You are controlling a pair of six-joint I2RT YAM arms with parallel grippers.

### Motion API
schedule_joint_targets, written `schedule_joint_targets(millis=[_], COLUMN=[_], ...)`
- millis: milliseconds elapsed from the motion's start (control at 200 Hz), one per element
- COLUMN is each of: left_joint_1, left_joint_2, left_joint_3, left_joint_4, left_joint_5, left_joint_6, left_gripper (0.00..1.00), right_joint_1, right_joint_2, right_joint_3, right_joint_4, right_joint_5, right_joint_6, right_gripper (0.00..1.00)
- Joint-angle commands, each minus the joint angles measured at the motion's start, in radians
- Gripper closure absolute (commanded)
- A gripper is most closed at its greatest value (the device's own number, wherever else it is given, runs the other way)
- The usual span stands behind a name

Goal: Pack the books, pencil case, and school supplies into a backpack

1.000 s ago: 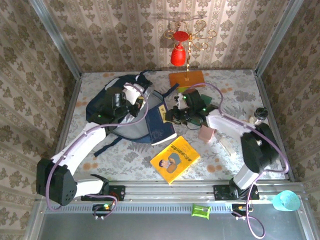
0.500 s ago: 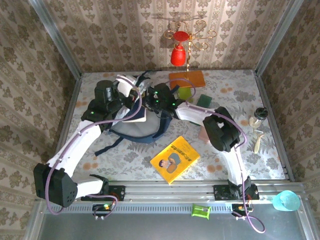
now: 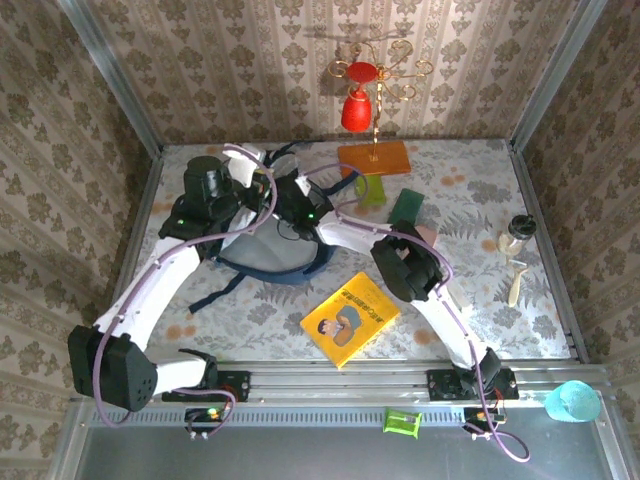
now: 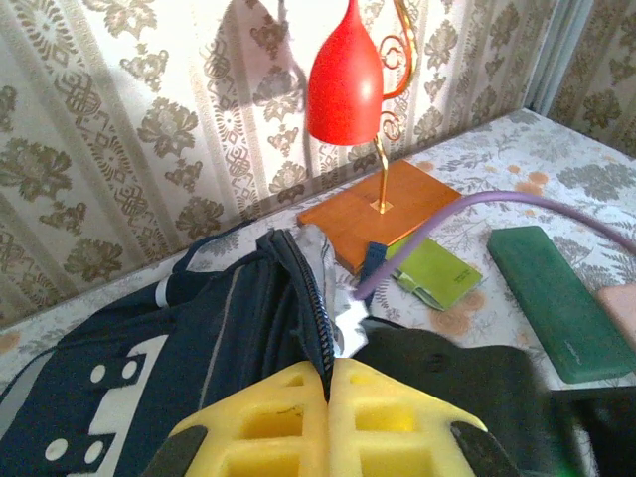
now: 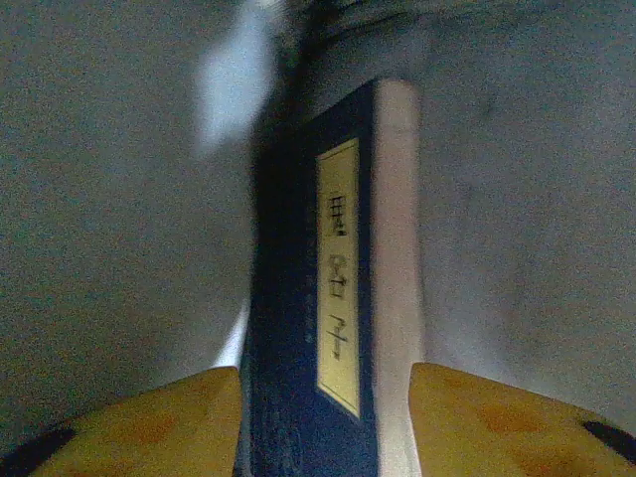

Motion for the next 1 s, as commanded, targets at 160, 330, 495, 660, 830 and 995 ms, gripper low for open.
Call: schedule_joint_targets(millis=[160, 330, 495, 660, 830, 995], left_joint_1=[0.051, 0.02, -0.048, -0.155, -0.4, -0.676], left_joint_2=[0.044, 0.039, -0.095, -0.26, -0.334, -0.298], left_joint_3=[0.004, -0.13, -0.272, -0.394, -0.56, -0.637], left_joint_4=[0.178, 0.248, 0.129, -0.188, -0.326, -0.288], left_joint_5=[0.01, 0.051, -0.079, -0.193, -0.171, -0.184], left_joint_6=[-0.112, -0.192, -0.293, -0.551, -0.847, -1.06], left_gripper=[1.0, 0.95, 0.42, 0.31, 0.25, 0.26], right_joint_1=[-0.058, -0.073, -0.08, -0.077, -0.084, -0.097], right_joint_2=[-0.499, -0.812, -0.955, -0.94, -0.875, -0.822], right_joint_3=[-0.527, -0.726, -0.802, -0.838, -0.838, -0.874], right_joint_4=[0.155, -0.161, -0.607, -0.695, -0.761, -0.723], right_joint_5=[-0.182, -0.21, -0.164, -0.202, -0.199, -0.276], right_joint_6=[-0.225, -0.538, -0.87, -0.935, -0.918, -0.879], right_gripper=[0.34, 0.31, 0.22, 0.16, 0.07, 0.06])
